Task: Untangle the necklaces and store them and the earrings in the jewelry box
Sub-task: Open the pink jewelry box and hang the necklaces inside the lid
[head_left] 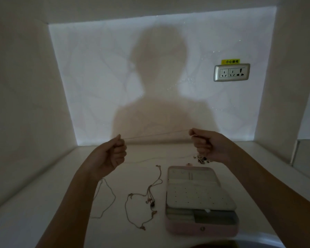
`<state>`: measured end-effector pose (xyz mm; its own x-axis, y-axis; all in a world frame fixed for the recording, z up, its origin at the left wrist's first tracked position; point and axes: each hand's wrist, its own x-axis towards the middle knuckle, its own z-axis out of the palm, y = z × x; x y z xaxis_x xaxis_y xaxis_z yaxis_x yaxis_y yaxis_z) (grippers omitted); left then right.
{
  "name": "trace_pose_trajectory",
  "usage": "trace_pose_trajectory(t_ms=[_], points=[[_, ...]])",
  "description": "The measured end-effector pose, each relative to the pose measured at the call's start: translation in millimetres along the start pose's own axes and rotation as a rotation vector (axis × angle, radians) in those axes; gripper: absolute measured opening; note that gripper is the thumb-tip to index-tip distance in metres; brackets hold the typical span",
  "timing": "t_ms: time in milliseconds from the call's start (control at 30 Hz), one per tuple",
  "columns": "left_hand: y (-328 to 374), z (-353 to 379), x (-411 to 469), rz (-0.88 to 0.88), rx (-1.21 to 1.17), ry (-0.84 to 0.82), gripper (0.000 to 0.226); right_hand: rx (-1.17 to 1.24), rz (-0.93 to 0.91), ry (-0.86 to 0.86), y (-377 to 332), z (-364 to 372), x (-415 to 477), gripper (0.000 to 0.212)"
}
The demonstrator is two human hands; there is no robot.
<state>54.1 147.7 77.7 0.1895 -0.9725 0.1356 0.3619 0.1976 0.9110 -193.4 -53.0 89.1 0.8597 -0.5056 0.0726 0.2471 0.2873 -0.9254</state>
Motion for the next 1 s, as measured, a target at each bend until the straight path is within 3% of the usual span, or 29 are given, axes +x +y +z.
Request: trace_pose_trajectory(t_ms=[167, 233, 367, 500, 567, 700, 833, 1000], points=[[-6.5, 4.9, 7.8, -0.001, -0.182, 0.062, 0.025, 0.080, 0.000, -0.059, -1.1, -16.2, -14.1, 0.025], [-9.2, 6.7, 12.0, 0.008, -0.285, 0.096, 0.038, 0.187, -0.093, -0.071, -3.2, -19.6, -18.5, 0.033], [-24.5, 11.0, 23.7, 0.067, -0.371, 0.183, 0.053, 0.323, -0.283, 0.000, -14.1, -18.6, -19.7, 0.011], [-46.1, 23.2, 32.0, -0.005, -0.335, 0.189, 0.043, 0.273, -0.292, 0.004, -33.0, -14.2, -15.8, 0.012], [-56.8, 30.6, 38.5, -0.079, -0.282, 0.255, 0.011, 0.104, -0.269, 0.035, -43.3, -9.2, -13.2, 0.016], [-78.8, 47.3, 53.9, -0.126, -0.083, 0.394, 0.024, -0.231, -0.238, 0.078, -69.9, 10.1, -1.1, 0.021], [-93.2, 61.9, 60.0, -0.093, 0.223, 0.376, 0.021, -0.510, -0.187, 0.048, -100.2, 36.6, 6.5, 0.021], [-113.6, 59.5, 67.8, -0.028, 0.738, 0.284, 0.014, -0.611, -0.203, 0.027, -125.3, 51.5, 15.5, 0.021]])
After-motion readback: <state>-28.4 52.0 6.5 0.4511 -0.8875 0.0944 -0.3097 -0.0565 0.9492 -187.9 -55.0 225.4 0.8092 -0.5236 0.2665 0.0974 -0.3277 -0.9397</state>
